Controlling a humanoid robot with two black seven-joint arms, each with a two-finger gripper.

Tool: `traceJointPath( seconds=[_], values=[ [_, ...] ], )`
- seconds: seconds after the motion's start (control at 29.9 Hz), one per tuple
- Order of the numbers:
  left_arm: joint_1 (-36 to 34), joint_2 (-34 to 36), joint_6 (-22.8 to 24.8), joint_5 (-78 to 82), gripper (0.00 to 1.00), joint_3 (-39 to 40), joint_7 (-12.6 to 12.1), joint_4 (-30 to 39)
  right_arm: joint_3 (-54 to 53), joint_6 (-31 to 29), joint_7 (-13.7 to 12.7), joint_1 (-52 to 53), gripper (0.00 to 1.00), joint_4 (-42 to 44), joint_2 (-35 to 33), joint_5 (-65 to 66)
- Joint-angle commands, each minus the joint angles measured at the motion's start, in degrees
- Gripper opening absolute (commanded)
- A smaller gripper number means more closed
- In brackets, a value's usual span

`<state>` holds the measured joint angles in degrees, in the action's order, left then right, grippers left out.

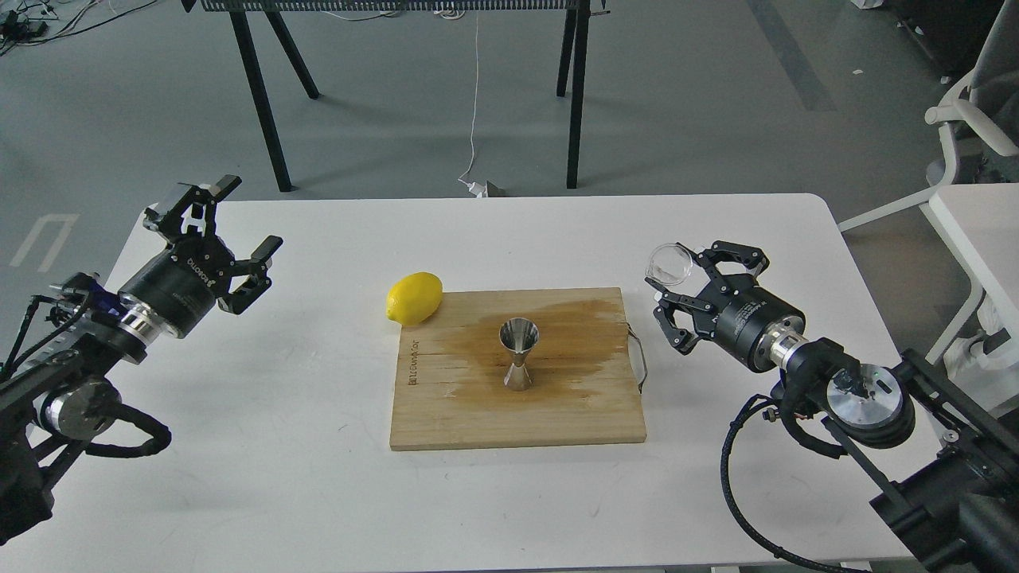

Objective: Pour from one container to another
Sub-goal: 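Lift the glass cup with the right gripper over the jigger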

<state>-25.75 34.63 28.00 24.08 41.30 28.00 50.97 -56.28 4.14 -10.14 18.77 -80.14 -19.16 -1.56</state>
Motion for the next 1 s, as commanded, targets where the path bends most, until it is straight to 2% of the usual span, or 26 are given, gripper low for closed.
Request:
traceJointPath(
  seconds=[0.0,0.33,0.97],
  values=[
    [0.0,0.0,0.0,0.0,0.99,0.0,0.0,0.0,5.2,0.0,0.0,4.2,0.41,0.1,-0.1,2.8],
    [0.0,0.0,0.0,0.0,0.99,0.0,0.0,0.0,19.7,0.2,0.6,17.3,0.41,2.7,-0.2,9.6],
    [0.0,0.0,0.0,0.0,0.99,0.1,0.0,0.0,33.9,0.0,0.6,28.4,0.41,4.2,0.2,16.4]
  ],
)
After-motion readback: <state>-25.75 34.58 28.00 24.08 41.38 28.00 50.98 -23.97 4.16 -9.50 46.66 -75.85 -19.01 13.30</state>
